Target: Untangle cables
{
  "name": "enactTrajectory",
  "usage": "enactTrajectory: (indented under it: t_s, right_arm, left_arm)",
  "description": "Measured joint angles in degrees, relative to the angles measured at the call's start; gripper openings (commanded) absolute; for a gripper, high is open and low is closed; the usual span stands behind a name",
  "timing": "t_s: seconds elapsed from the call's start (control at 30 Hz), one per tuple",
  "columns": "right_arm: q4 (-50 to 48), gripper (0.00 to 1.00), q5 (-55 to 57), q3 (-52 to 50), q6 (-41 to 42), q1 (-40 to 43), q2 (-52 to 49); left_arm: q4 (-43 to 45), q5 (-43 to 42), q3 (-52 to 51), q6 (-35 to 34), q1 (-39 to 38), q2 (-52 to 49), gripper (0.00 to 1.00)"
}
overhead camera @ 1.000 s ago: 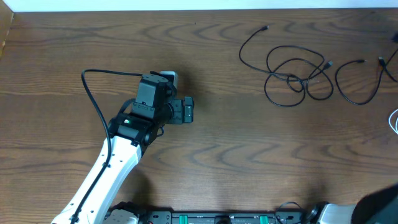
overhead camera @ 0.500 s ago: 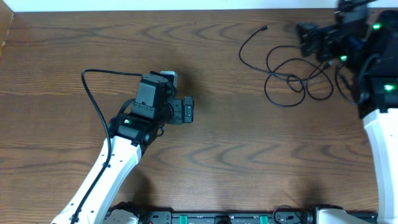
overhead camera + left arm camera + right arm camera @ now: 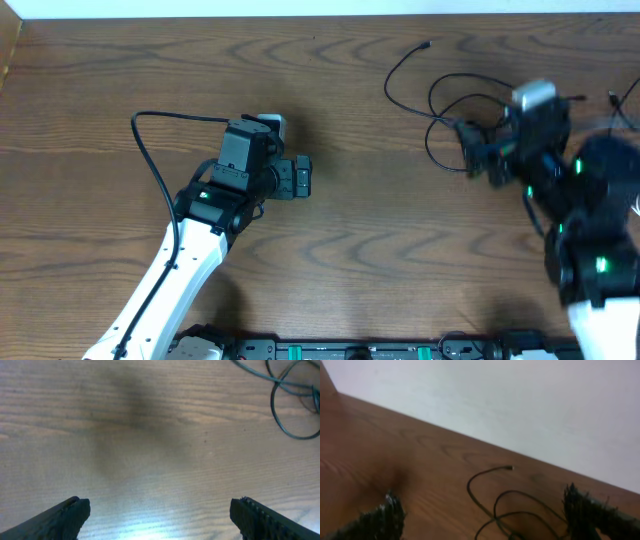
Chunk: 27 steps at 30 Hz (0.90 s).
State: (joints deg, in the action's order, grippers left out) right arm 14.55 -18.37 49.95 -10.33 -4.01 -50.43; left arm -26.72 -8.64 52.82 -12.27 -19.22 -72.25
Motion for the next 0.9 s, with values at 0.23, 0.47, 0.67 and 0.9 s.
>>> enactTrajectory:
  t_s: [0.23, 0.47, 0.67, 0.9]
  right_arm:
    - [8.0, 0.99, -1.6, -10.6, -0.5, 1.4, 19.6]
    - [5.8, 0.99, -2.8, -10.9, -0.5, 9.9, 30.3]
    - [6.3, 0.99, -2.9, -9.4, -0.5, 14.2, 39.2]
    - [9.4, 0.99, -5.6, -5.6, -0.2, 14.6, 47.3]
  left_arm:
    - [0.0, 0.0, 0.0, 0.0, 0.0, 0.0, 0.97]
    - [0.0, 0.0, 0.0, 0.0, 0.0, 0.0, 0.97]
    - [0.0, 0.0, 0.0, 0.0, 0.0, 0.0, 0.97]
    - [0.0, 0.0, 0.0, 0.0, 0.0, 0.0, 0.97]
